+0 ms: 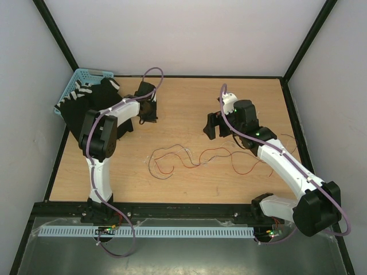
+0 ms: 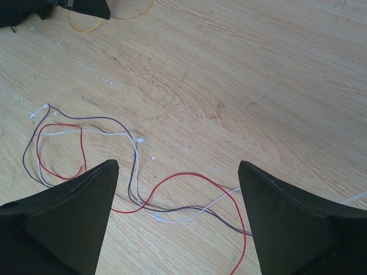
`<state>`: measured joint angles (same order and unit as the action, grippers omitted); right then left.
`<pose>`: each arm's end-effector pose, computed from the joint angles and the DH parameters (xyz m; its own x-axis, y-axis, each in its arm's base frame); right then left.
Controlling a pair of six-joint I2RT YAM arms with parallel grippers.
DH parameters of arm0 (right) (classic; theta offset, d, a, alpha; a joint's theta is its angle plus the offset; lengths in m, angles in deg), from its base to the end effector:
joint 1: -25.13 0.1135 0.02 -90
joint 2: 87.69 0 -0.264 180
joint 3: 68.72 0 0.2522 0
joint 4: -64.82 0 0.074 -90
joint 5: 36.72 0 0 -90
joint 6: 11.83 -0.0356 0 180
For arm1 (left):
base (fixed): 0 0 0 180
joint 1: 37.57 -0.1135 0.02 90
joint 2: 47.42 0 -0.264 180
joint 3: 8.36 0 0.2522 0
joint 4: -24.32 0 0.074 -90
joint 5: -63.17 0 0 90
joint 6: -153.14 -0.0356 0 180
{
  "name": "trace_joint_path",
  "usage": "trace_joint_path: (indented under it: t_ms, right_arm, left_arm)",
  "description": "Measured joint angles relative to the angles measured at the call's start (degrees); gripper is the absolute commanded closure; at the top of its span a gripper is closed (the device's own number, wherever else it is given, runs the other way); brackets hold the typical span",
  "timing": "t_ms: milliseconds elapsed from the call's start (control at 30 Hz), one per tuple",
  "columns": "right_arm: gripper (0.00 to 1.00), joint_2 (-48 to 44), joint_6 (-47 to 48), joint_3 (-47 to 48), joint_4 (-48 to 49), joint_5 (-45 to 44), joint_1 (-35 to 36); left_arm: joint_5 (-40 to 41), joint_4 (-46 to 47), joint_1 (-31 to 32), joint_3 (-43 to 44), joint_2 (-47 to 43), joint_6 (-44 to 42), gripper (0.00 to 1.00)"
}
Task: Zip-tie the wires
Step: Untie the cable at the center of the board.
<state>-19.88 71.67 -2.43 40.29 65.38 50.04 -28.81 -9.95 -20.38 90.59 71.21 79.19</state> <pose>0.2419 0.1206 0.3035 -0.4617 -0.0924 -0.8822 -0.5338 0.8232 0.1932 0.4281 -0.1337 0.1717 -0.8293 -0.0327 -0.5578 0.0890 0.9778 -0.1895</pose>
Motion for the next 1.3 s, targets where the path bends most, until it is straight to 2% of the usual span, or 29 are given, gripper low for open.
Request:
trace_joint_path:
  t_ms: [233, 400, 500, 633, 767, 900, 1133, 1300]
  right_arm:
    - [0.04, 0.0, 0.0, 0.0, 0.0, -0.3, 0.0]
    - [0.02, 0.0, -1.1, 0.0, 1.1, 1.7, 0.0]
    - [0.01, -0.8, -3.8, -1.5, 5.6, 4.7, 0.0]
    - [0.01, -1.6, -10.6, -5.7, 18.1, 9.4, 0.0]
    - [0.01, -0.2, -15.3, -7.2, 28.2, 11.4, 0.0]
    - [0.01, 1.8, -16.8, -6.4, 35.1, 11.8, 0.0]
    - [0.01, 3.7, -17.1, -2.1, 42.6, 12.0, 0.0]
    - [0.01, 7.7, -15.4, 4.7, 45.5, 11.9, 0.0]
  left_arm:
    - [-0.1, -0.9, 0.0, 0.0, -1.9, -0.9, 1.00]
    - [-2.6, -1.9, 0.0, 0.6, -14.3, -2.4, 1.00]
    - [-5.5, -1.8, 0.0, 5.7, -22.1, -2.7, 1.00]
    - [-11.1, 0.6, 0.0, 17.2, -27.3, -2.0, 1.00]
    - [-17.0, 2.2, 0.0, 27.6, -27.1, -0.1, 1.00]
    - [-22.6, 2.4, 0.1, 33.9, -24.5, 2.4, 1.00]
    - [-28.1, 1.1, 0.3, 35.6, -21.3, 5.4, 1.00]
    - [-29.5, 0.8, 0.5, 35.6, -21.1, 6.4, 1.00]
